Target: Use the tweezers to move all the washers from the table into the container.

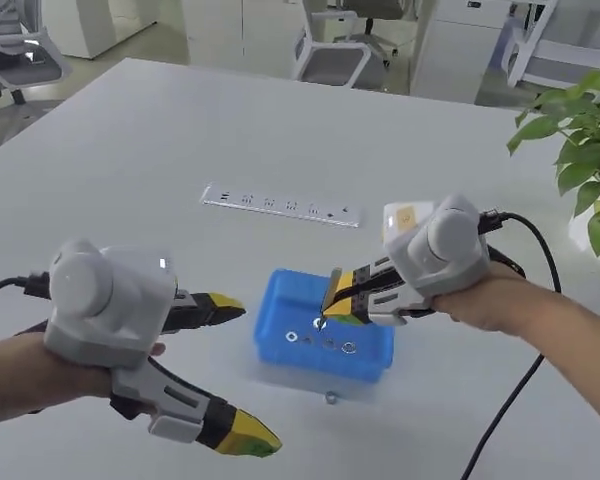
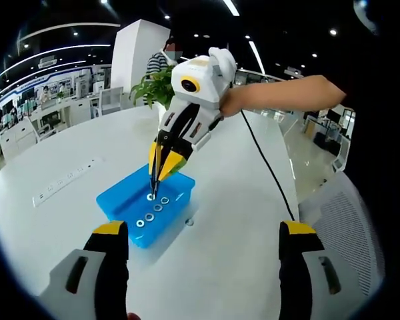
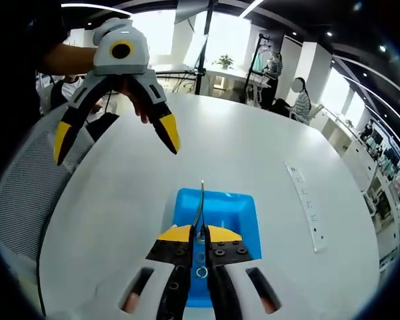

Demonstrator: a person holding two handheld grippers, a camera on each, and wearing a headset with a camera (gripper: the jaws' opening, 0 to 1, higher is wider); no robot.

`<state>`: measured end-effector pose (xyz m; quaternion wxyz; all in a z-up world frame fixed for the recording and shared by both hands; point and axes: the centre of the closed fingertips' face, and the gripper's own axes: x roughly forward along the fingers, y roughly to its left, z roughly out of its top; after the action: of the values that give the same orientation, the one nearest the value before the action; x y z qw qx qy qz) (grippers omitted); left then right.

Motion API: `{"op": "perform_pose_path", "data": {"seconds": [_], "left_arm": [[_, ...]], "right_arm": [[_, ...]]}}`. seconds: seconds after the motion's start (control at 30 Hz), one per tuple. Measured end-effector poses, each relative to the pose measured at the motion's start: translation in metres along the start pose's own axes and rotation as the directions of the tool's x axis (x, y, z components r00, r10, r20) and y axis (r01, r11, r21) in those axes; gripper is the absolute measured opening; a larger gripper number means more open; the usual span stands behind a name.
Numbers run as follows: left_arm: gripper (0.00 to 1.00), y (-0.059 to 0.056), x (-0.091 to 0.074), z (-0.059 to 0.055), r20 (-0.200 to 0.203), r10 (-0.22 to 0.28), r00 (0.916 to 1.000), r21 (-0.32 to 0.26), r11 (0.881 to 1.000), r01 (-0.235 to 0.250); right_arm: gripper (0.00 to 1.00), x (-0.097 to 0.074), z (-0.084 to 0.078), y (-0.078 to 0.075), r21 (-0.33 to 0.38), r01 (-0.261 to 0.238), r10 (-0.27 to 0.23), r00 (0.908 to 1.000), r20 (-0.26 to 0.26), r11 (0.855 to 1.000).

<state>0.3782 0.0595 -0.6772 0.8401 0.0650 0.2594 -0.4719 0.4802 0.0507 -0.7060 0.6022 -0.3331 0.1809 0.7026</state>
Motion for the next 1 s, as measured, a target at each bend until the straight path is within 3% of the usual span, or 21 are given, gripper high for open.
{"op": "perform_pose_path", "data": {"seconds": [0.57, 1.0], "left_arm": [[0.98, 0.011, 0.008, -0.005, -0.003, 0.006, 1.0000, -0.026, 1.000, -0.006], [0.90, 0.020, 0.018, 0.002, -0.004, -0.004, 1.0000, -0.017, 1.000, 0.004]], "right_arm": [[0.07, 0.025, -0.028, -0.013, 0.019, -0.003, 0.004, 0.9999, -0.013, 1.000], [0.07, 0.033, -0.039, -0.014, 0.048, -0.005, 0.005, 1.0000, -0.005, 0.999]]}}
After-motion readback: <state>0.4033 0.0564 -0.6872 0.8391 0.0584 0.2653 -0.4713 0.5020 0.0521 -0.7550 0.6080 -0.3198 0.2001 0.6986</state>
